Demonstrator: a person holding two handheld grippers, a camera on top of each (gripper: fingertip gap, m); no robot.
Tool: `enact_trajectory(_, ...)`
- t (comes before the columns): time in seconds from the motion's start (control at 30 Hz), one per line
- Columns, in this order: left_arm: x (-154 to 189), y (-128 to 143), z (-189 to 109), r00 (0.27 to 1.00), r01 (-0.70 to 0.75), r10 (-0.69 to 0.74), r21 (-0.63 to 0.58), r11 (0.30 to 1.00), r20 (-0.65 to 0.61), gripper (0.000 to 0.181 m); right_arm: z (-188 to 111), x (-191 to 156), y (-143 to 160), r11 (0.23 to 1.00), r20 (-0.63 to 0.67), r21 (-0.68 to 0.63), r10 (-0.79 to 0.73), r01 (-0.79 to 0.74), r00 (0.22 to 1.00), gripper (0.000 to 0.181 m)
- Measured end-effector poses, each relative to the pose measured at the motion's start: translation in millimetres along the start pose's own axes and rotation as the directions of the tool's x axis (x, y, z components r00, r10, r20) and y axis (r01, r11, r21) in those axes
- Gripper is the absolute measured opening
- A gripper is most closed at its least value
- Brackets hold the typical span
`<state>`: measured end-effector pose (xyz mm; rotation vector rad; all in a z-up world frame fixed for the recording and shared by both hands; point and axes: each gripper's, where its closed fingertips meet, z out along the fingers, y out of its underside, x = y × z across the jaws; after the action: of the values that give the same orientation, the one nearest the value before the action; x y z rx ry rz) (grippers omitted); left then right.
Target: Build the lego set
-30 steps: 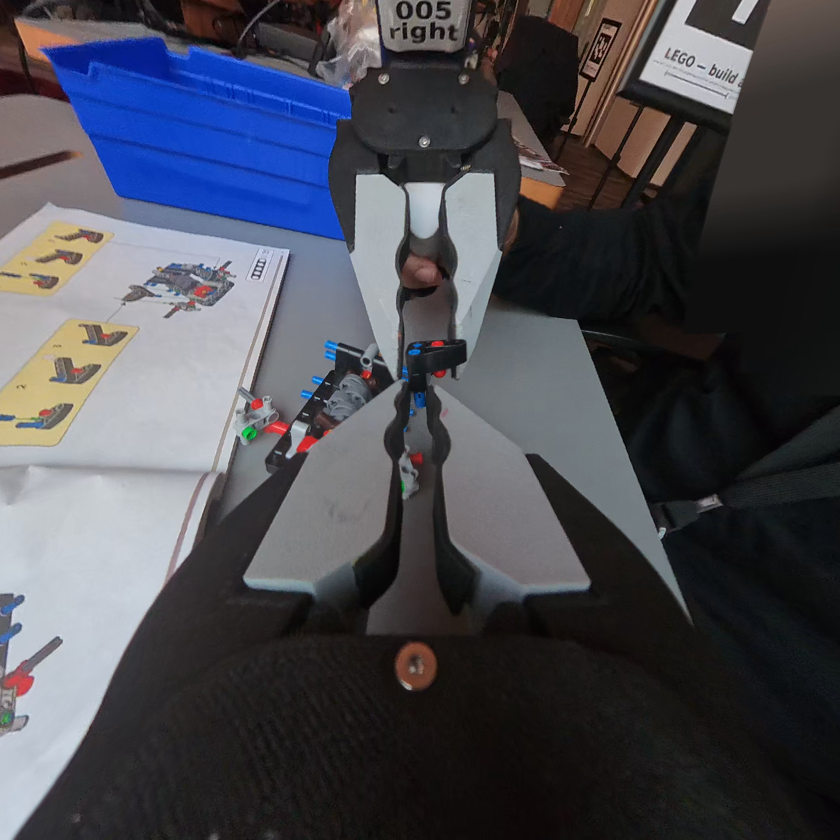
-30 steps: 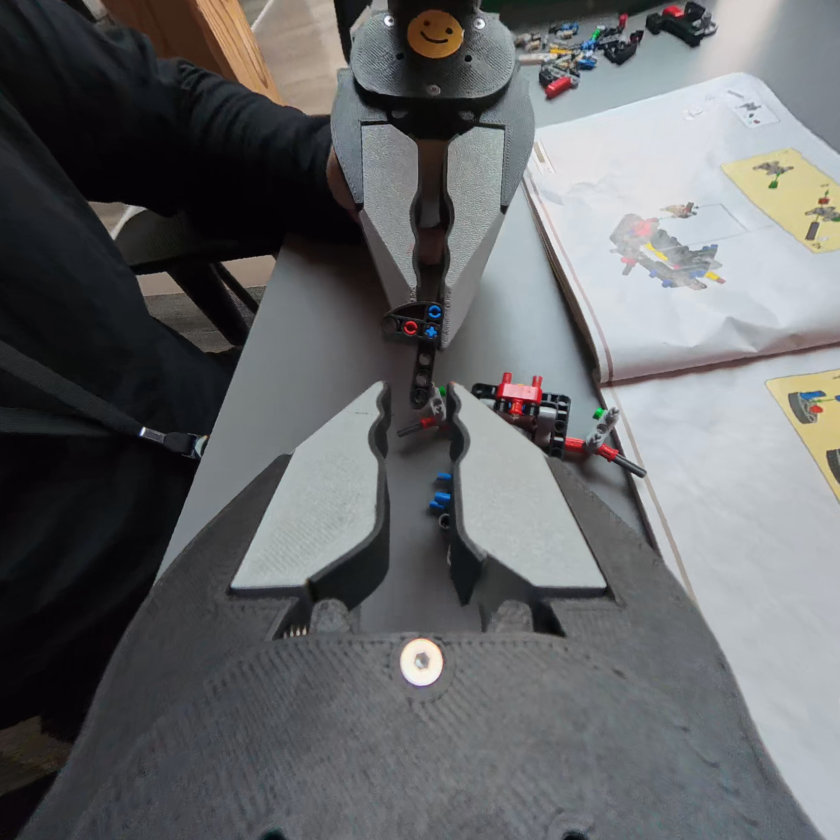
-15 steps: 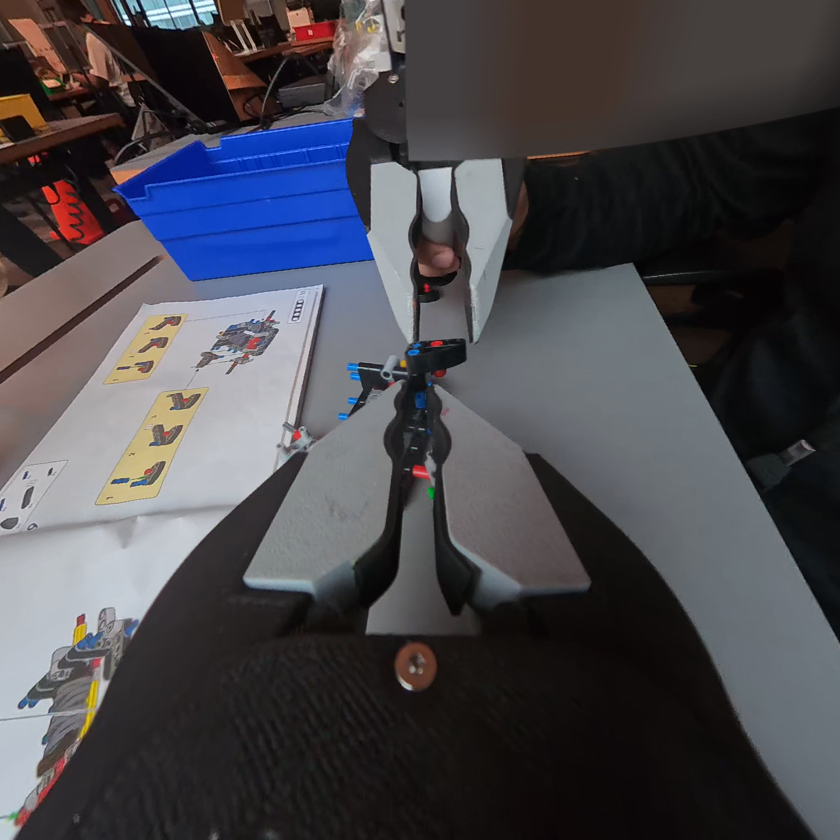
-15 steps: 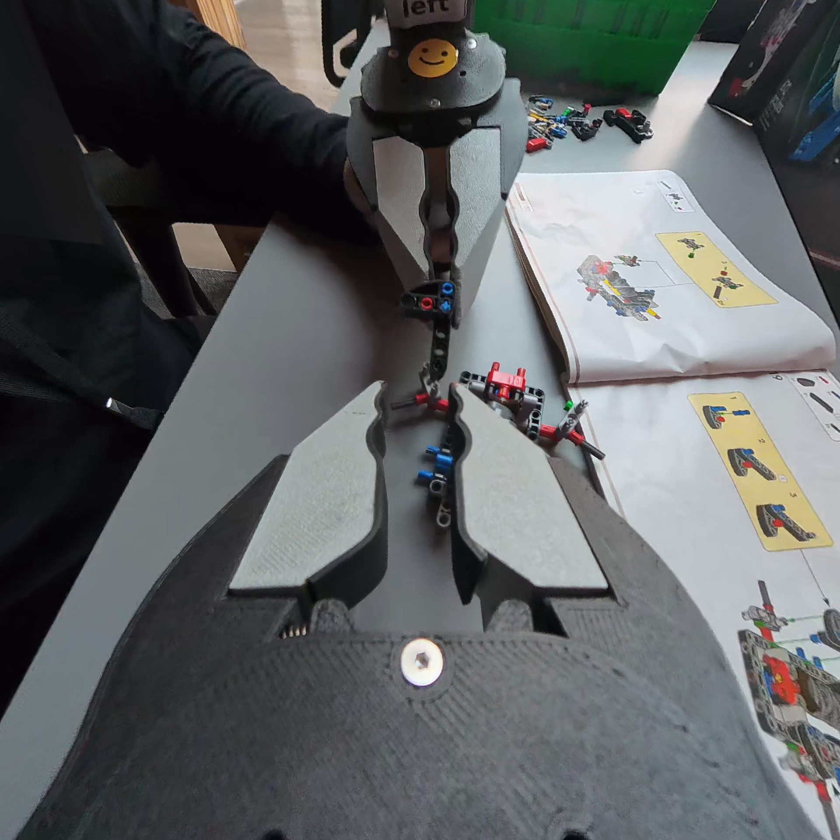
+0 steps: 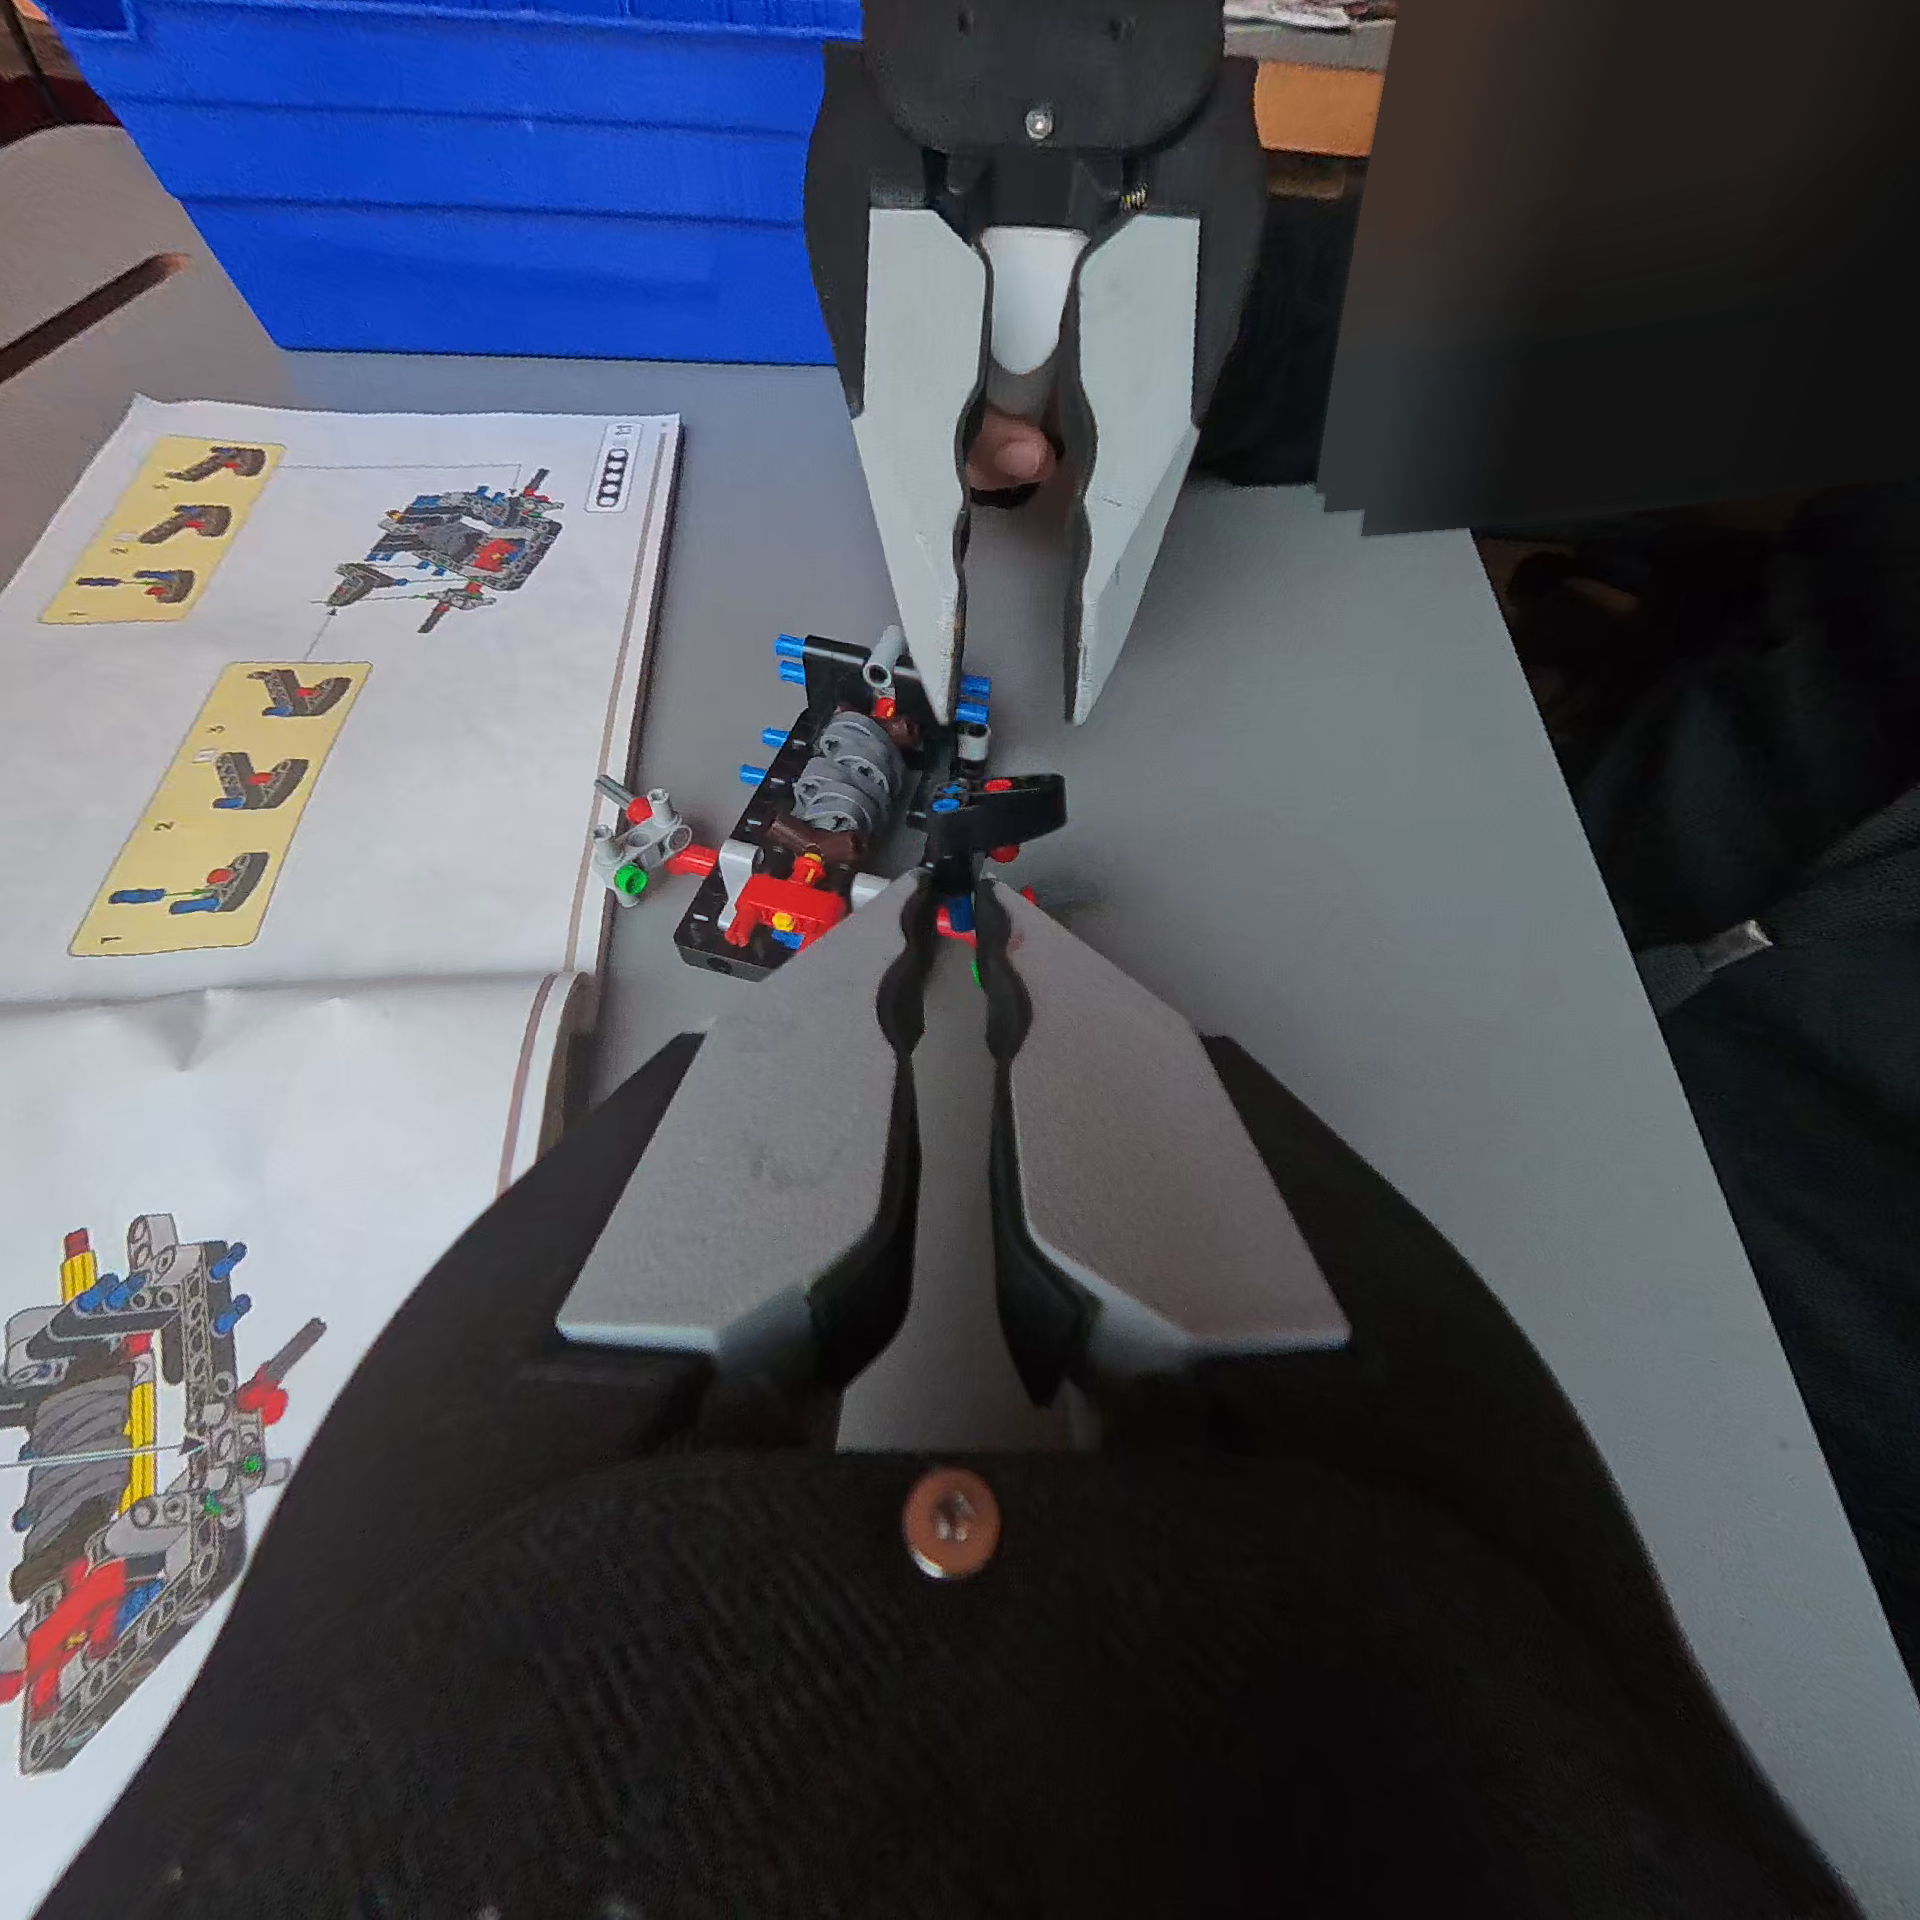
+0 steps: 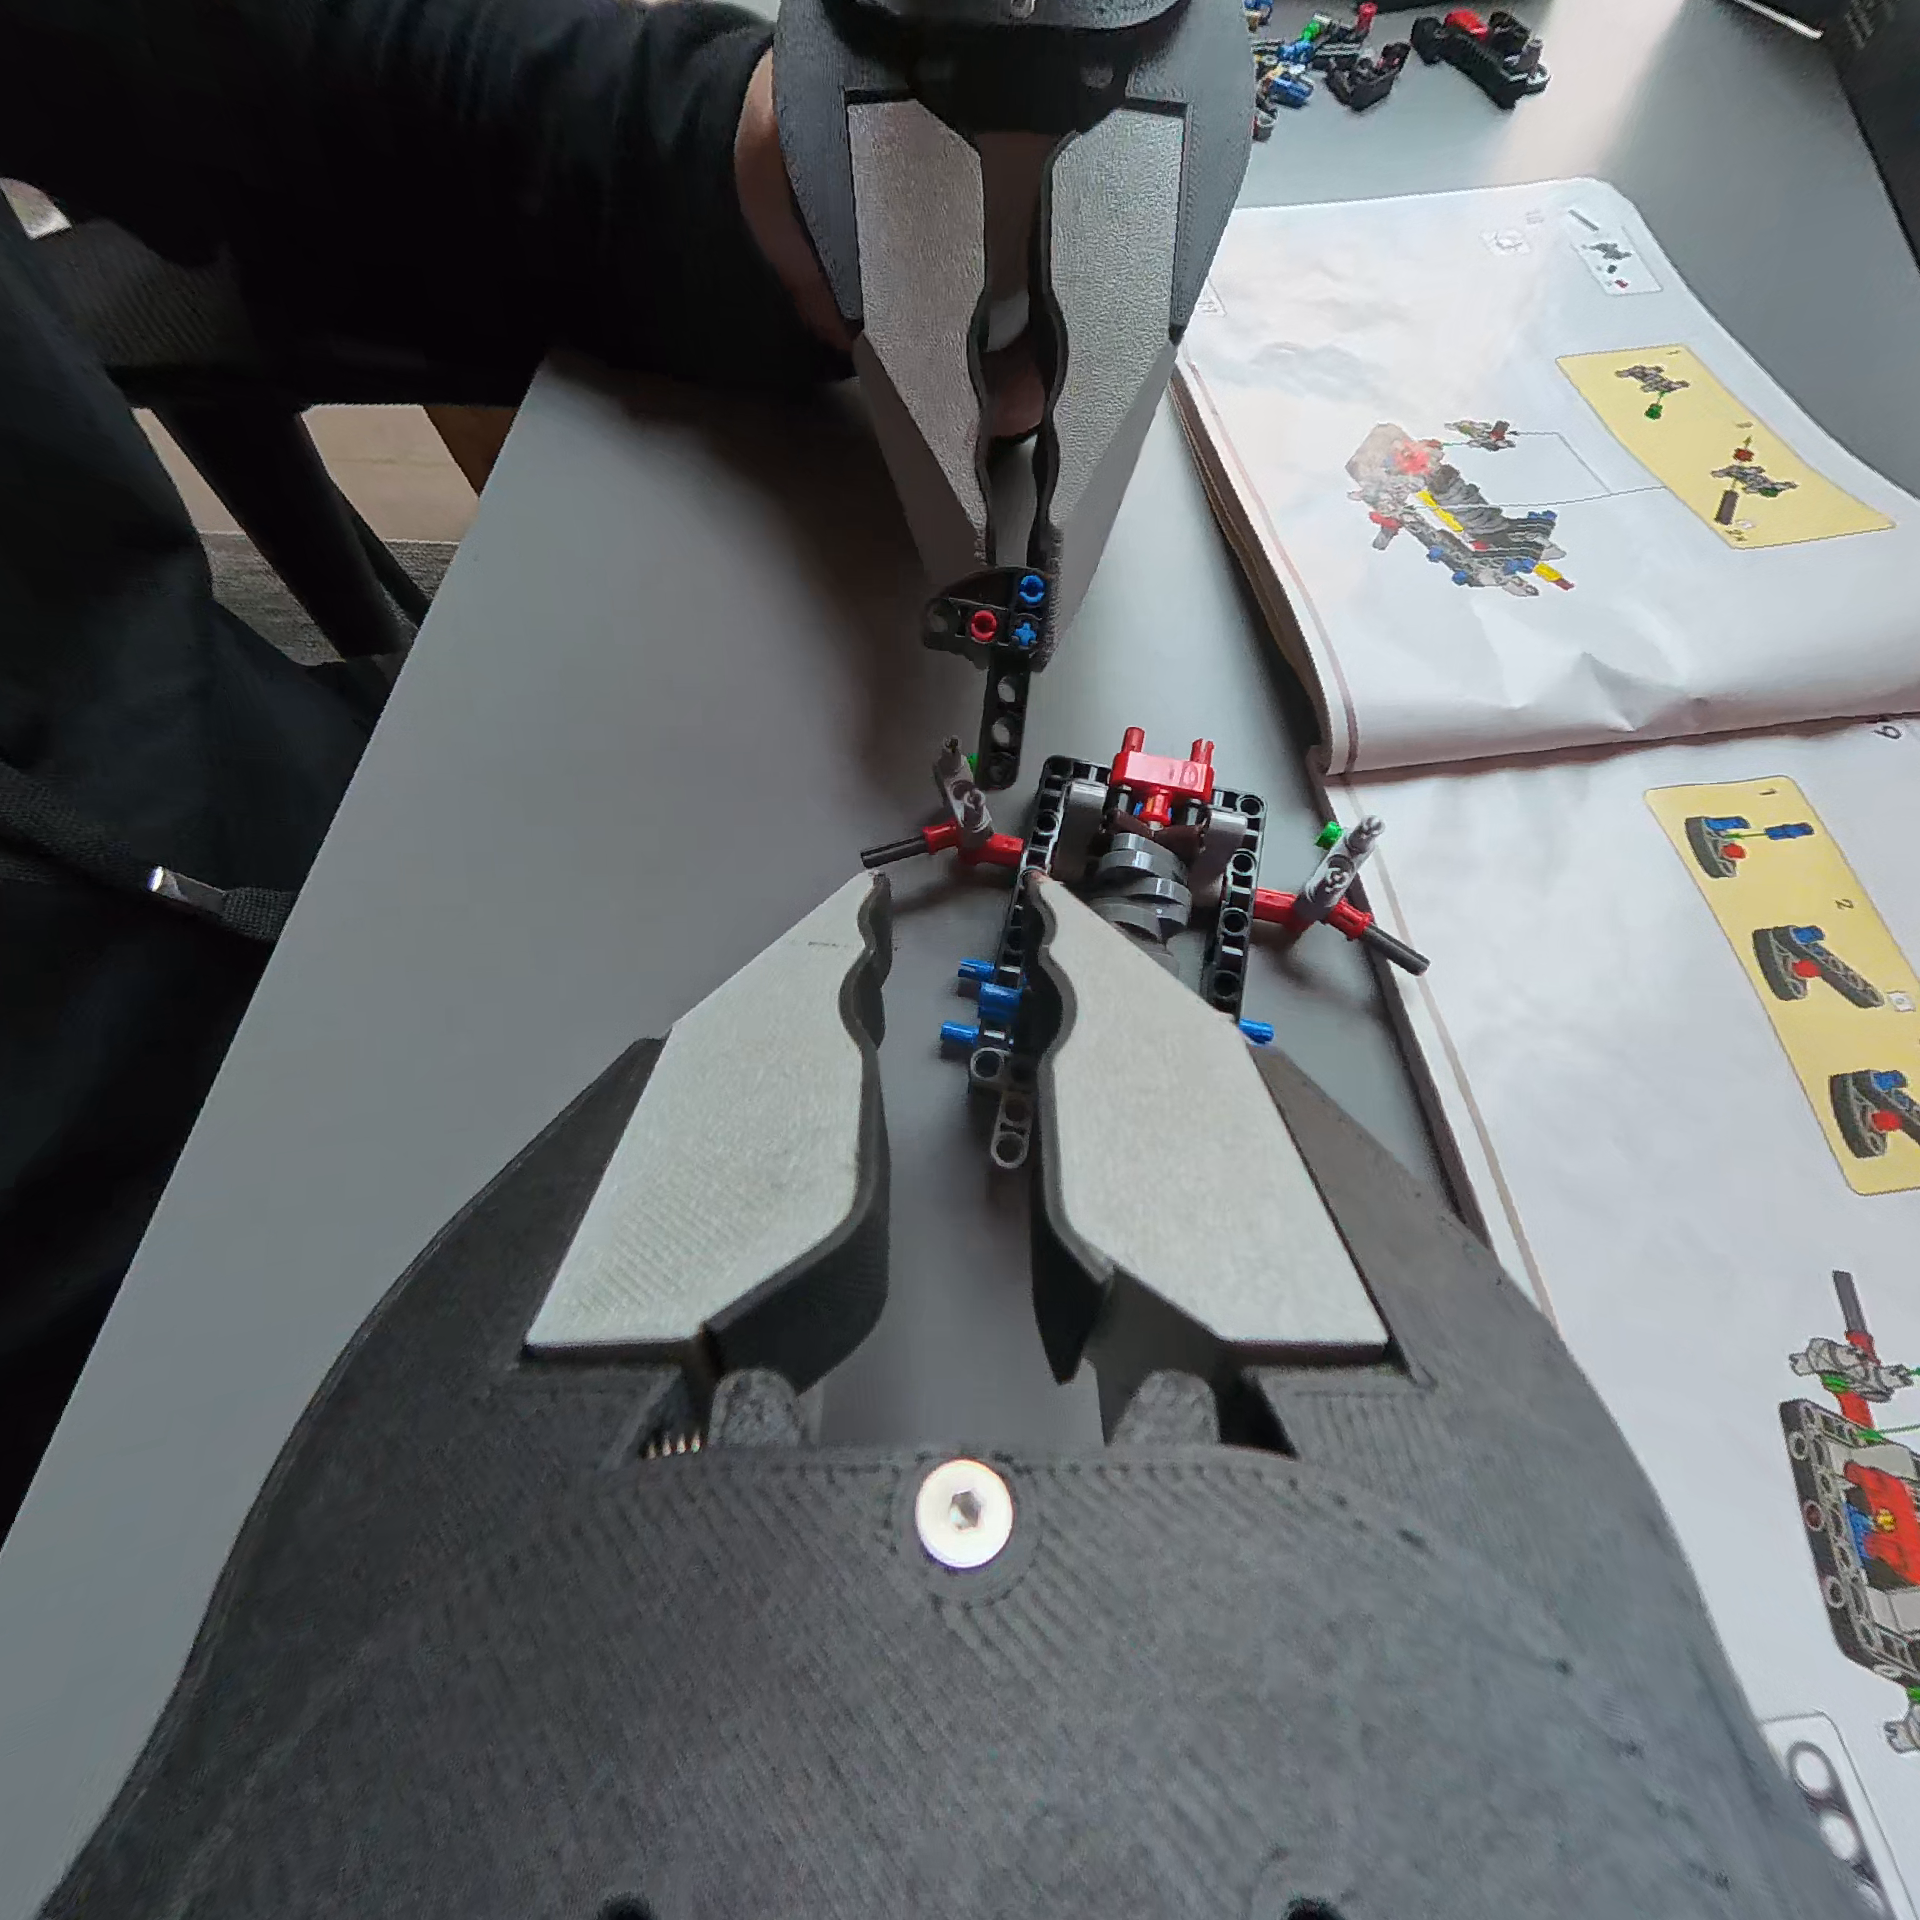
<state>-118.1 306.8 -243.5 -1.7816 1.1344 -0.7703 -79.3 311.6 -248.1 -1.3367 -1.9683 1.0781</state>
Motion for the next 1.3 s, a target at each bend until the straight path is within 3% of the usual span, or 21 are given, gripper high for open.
enact_trajectory(0.13, 3, 3, 6, 0.999, -0.04, 0.041, -0.035, 0.999, 0.022, 0.003, 5, 2, -2, 1.0, -0.025, 0.001, 0.006, -0.006, 1.0, 0.02)
enact_trajectory(0.37, 10, -9, 8, 0.992, -0.12, 0.119, 0.029, 0.992, 0.032, 0.003, 11, -3, -13, 0.999, -0.022, 0.039, -0.007, 0.008, 1.0, 0.022)
enact_trajectory(0.5, 18, -23, 8, 0.992, -0.127, 0.128, 0.114, 0.985, 0.005, 0.003, 12, -5, -22, 0.998, -0.042, 0.061, -0.026, 0.029, 0.999, 0.017)
enact_trajectory(0.57, 18, -24, 10, 0.992, -0.123, 0.124, 0.118, 0.985, 0.003, 0.003, 11, -10, -25, 0.996, -0.028, 0.072, -0.041, 0.043, 0.999, 0.006)
enact_trajectory(0.67, 18, -23, 11, 0.993, -0.114, 0.115, 0.109, 0.987, 0.001, 0.003, 9, -7, -26, 0.997, -0.042, 0.075, -0.014, 0.017, 0.999, 0.004)
enact_trajectory(0.73, 14, -18, 13, 0.995, -0.101, 0.1, 0.071, 0.992, 0.023, 0.004, 6, -3, -26, 0.996, -0.034, 0.08, 0.036, -0.033, 0.999, 0.004)
enact_trajectory(0.83, 8, 1, 13, 1.0, -0.02, 0.021, -0.039, 0.999, 0.007, 0.023, -3, 11, -25, 0.985, -0.052, 0.107, 0.141, -0.135, 0.989, 0.004)
enact_trajectory(0.97, 12, 17, 15, 0.994, 0.097, -0.102, -0.143, 0.985, -0.03, 0.019, -5, 17, -22, 0.96, -0.018, 0.117, 0.26, -0.256, 0.965, 0.003)
enact_trajectory(1.3, 22, 22, 21, 0.993, 0.09, -0.102, -0.185, 0.979, -0.055, 0.013, 12, 17, -5, 0.983, -0.095, -0.01, 0.182, -0.184, 0.979, 0.004)
